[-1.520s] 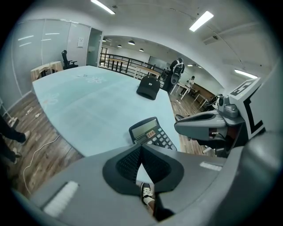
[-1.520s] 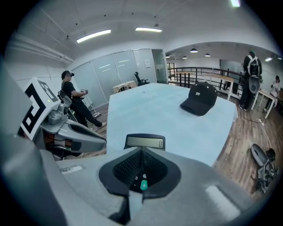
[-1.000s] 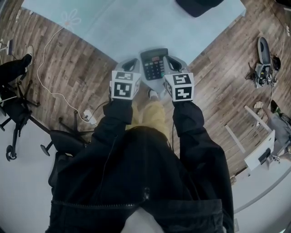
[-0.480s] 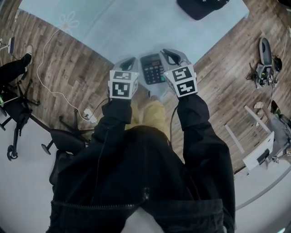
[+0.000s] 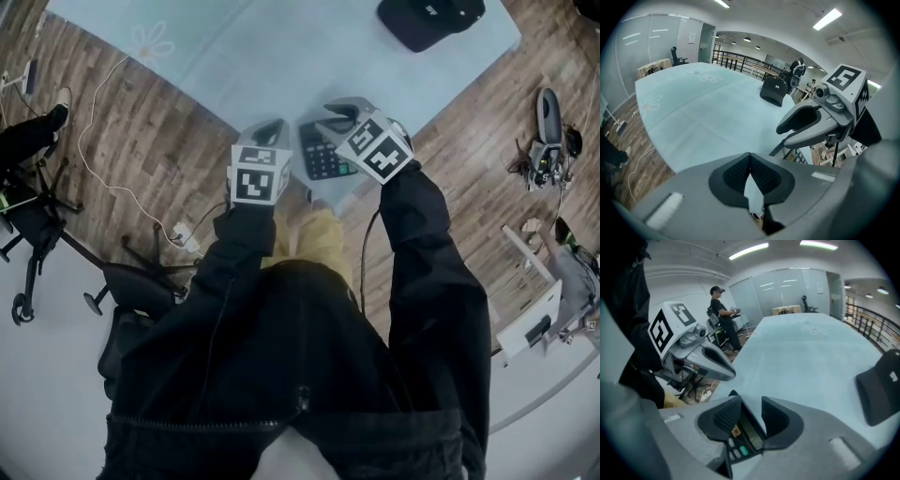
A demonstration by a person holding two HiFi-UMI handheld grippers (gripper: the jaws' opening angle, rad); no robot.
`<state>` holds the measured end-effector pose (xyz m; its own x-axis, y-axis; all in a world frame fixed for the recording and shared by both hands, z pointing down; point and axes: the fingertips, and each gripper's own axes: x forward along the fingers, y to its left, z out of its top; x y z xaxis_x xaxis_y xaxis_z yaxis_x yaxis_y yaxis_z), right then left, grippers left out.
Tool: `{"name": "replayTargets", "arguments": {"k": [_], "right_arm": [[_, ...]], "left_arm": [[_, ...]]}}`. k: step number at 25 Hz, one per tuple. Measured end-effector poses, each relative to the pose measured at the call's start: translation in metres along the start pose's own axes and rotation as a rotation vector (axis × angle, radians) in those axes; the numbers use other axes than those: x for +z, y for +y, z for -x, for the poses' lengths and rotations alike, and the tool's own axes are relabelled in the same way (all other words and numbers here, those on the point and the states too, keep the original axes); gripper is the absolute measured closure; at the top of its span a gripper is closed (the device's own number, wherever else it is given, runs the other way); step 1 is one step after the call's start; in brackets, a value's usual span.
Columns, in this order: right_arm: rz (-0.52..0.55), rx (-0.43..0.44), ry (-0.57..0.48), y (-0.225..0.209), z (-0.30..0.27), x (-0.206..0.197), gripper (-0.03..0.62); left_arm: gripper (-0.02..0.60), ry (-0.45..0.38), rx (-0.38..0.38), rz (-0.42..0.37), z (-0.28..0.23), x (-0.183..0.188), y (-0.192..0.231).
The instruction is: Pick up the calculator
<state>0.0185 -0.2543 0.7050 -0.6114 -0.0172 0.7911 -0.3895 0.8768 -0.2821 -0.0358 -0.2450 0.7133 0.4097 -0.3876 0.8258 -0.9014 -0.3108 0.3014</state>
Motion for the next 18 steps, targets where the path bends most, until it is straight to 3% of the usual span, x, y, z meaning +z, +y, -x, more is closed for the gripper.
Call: {"name": "replayTargets", "arguments": {"k": [3, 9, 13, 18], "right_arm": [[0.092, 0.126, 0.113, 0.006, -0.007, -0.011, 0.446], [0.164, 0.328, 0.297, 0.012, -0.017, -0.029, 0.439], [0.156, 0.377, 0.383, 0.014, -0.023, -0.043, 0.439], [0.135, 0.411, 0.357, 0.017, -0.018, -0.04, 0.498]], "left_arm": [[0.578, -0.003, 0.004, 0.004, 0.001, -0.002, 0.003], [0.578, 0.002, 0.017, -0.005, 0.003, -0.007, 0.012], [0.578, -0.002, 0.017, -0.013, 0.005, -0.007, 0.009], [0.578, -0.002, 0.003, -0.013, 0.007, -0.006, 0.004]]}}
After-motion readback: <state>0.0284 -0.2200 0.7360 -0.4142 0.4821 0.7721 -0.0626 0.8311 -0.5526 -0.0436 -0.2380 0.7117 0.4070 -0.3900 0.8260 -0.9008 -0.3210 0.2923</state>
